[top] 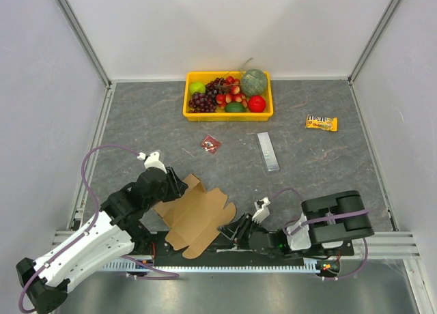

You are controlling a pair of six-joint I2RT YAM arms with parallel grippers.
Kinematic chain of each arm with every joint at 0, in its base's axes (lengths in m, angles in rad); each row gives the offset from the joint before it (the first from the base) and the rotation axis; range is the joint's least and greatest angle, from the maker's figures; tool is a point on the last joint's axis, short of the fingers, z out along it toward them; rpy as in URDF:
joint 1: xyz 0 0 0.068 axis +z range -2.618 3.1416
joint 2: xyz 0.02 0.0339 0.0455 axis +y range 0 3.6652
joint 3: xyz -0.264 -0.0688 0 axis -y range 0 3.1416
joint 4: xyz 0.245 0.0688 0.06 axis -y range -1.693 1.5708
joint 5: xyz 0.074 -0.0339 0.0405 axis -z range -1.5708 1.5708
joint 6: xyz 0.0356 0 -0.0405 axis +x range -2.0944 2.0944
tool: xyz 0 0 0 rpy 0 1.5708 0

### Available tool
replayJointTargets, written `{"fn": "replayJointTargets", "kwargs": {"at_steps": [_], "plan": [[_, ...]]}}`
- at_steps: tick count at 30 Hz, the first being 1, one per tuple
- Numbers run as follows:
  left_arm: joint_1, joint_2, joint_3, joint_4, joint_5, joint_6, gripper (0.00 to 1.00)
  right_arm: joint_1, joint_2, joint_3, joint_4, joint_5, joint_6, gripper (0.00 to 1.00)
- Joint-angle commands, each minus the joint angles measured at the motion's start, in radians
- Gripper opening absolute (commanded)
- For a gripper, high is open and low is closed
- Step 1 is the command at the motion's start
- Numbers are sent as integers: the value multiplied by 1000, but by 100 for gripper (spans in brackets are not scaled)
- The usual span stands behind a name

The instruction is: Fold the paper box

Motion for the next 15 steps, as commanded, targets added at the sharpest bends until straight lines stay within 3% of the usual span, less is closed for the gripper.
{"fn": "replayJointTargets", "kwargs": {"at_steps": [1,11,15], "plan": [[-4,-8,-15,30,6,26,44,8,84,-46,253,47,-68,41],[-4,-9,-21,30,6,23,44,-3,359,-69,718,53,-173,34],[-4,-9,-22,30,6,23,44,-3,384,-72,774,55,-189,36]]}}
